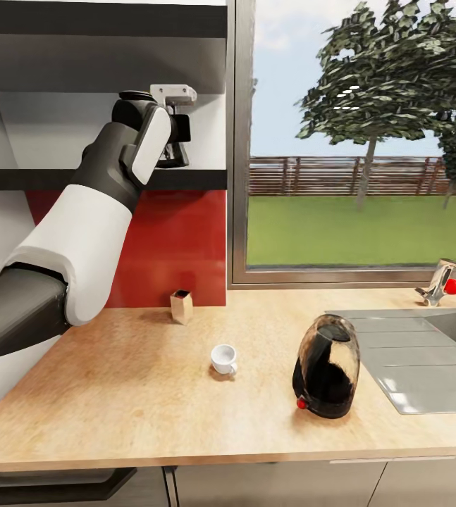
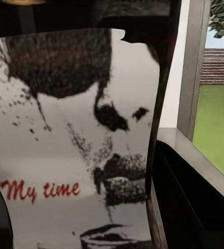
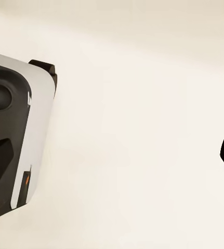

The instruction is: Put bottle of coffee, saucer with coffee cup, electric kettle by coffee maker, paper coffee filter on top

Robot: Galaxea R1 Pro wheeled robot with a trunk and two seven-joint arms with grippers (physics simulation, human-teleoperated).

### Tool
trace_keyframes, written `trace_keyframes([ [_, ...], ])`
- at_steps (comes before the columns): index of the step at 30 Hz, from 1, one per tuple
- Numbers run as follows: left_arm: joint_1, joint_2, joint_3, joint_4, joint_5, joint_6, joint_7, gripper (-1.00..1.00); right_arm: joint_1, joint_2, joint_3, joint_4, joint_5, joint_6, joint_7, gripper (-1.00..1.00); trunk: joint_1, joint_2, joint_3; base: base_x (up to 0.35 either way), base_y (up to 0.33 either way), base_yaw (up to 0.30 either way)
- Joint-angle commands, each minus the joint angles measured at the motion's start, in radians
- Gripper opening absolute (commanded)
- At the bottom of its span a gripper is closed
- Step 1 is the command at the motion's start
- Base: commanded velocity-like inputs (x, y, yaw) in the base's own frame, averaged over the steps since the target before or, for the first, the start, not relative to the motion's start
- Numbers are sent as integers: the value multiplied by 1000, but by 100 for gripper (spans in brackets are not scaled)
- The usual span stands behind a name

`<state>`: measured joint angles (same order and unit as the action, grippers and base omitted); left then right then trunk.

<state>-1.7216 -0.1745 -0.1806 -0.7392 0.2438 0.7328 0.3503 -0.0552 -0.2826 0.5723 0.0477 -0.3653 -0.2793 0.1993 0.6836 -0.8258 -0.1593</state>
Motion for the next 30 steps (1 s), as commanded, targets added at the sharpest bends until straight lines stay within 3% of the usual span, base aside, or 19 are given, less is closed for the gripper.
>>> trace_keyframes([
  [1, -1, 0, -2, -1, 8, 4, 7, -100, -2, 0, 6, 4, -11, -6, 7, 100, 0, -1, -2, 0, 0, 0],
  [22, -1, 0, -10, -56, 12, 5, 8, -100, -2, 0, 6, 3, -11, -6, 8, 100, 0, -1, -2, 0, 0, 0],
  [30, -1, 0, -9, -64, 13, 5, 9, -100, -2, 0, 6, 4, -11, -6, 7, 100, 0, -1, -2, -109, 0, 0],
])
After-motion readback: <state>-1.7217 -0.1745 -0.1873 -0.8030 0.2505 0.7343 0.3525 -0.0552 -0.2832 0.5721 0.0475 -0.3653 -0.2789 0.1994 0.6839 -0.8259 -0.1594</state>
